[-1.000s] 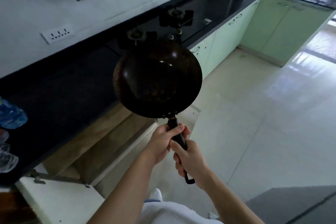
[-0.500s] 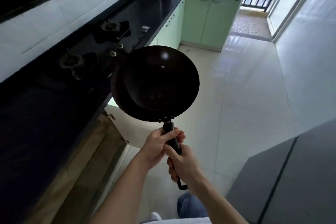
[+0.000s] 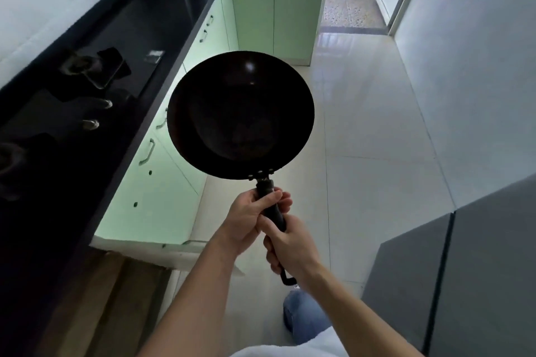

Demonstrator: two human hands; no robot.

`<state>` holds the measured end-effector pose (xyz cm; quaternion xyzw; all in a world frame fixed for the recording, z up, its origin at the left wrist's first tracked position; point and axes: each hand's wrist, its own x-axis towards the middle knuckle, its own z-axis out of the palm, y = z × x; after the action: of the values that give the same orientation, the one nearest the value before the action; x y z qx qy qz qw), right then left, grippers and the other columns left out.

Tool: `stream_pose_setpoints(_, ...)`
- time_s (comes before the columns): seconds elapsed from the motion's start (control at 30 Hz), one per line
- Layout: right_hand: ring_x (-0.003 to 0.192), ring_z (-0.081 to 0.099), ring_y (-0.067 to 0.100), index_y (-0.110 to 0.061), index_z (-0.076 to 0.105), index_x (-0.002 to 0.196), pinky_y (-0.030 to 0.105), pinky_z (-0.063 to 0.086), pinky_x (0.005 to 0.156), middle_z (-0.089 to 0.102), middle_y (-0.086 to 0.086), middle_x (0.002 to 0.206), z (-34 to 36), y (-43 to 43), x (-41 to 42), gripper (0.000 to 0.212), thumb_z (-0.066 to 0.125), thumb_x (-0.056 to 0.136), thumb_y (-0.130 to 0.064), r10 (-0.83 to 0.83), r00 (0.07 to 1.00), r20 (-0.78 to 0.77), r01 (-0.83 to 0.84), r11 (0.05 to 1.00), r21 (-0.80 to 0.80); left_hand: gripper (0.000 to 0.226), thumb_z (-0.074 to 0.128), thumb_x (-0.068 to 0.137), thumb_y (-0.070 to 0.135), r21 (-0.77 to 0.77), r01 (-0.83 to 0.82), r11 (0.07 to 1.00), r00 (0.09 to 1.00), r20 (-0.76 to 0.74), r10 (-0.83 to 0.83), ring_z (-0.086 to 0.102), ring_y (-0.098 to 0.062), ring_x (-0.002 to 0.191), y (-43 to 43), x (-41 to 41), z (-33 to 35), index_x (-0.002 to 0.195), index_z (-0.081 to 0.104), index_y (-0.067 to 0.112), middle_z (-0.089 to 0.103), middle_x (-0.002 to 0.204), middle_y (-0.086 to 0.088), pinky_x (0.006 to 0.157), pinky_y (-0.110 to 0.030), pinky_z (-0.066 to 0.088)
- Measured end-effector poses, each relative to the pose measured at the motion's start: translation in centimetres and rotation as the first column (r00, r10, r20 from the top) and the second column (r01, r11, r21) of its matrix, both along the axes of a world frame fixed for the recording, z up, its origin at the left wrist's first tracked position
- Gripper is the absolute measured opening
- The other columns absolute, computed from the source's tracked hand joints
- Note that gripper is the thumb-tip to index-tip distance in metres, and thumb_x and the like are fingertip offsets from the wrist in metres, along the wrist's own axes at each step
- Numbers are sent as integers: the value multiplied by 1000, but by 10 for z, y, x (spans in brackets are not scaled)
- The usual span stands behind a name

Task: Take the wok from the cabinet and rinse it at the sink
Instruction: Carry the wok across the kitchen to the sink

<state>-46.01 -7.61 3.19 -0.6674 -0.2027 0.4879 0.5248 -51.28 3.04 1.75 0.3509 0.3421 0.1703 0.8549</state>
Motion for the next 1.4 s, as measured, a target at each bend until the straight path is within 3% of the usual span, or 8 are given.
stream_pose_setpoints(0.23, 39, 50, 19, -5, 57, 83, 30, 45, 38, 53, 5, 53, -1, 52, 112, 22, 56, 99, -20, -14, 997, 75, 15, 1000, -16, 26, 58, 94, 2, -51, 9, 999, 1000, 14, -9, 72, -24, 94, 54, 115, -1, 116, 57, -11, 71, 99, -17, 80, -27, 58)
stream_pose_setpoints(0.67, 39, 47, 12, -8, 57, 86, 22, 43, 38, 52, 2, 56, -8, 149, 256, 19, 57, 101, -21, -29, 1000, 12, 29, 1000, 9, 24, 56, 94, 2, -44, 70, 997, 998, -7, -70, 72, -25, 92, 155, 261, -6, 114, 56, -12, 69, 99, -20, 80, -27, 58)
stream_pose_setpoints(0.93, 38, 46, 15, -9, 54, 77, 25, 41, 36, 50, 3, 53, -6, 281, 338, 25, 58, 99, -19, -101, 995, 2, 101, 995, -12, 21, 57, 94, 1, -26, 91, 995, 996, -13, -92, 72, -24, 90, 287, 348, -5, 112, 58, -10, 71, 96, -18, 79, -27, 59)
stream_pose_setpoints(1.13, 39, 47, 15, -5, 57, 83, 26, 42, 36, 51, 5, 56, 1, 389, 391, 23, 58, 99, -20, -117, 993, -5, 117, 993, -13, 25, 61, 93, 4, -57, 134, 989, 990, -24, -135, 70, -24, 89, 398, 404, 0, 113, 58, -9, 69, 97, -17, 81, -29, 58)
stream_pose_setpoints(1.27, 39, 47, 18, 7, 56, 87, 27, 41, 36, 51, 10, 57, 1, 439, 421, 31, 59, 99, -21, -143, 990, -7, 142, 989, -30, 22, 61, 92, 2, -78, 154, 985, 987, -29, -157, 70, -23, 85, 449, 436, 2, 111, 59, -8, 69, 94, -16, 78, -28, 58)
stream_pose_setpoints(1.4, 39, 47, 18, 4, 57, 90, 27, 42, 36, 52, 7, 55, -2, 480, 455, 27, 58, 99, -21, -136, 991, -11, 136, 991, -18, 21, 61, 92, 2, -68, 163, 984, 986, -37, -165, 71, -23, 86, 491, 469, -1, 110, 59, -8, 70, 93, -16, 76, -28, 58)
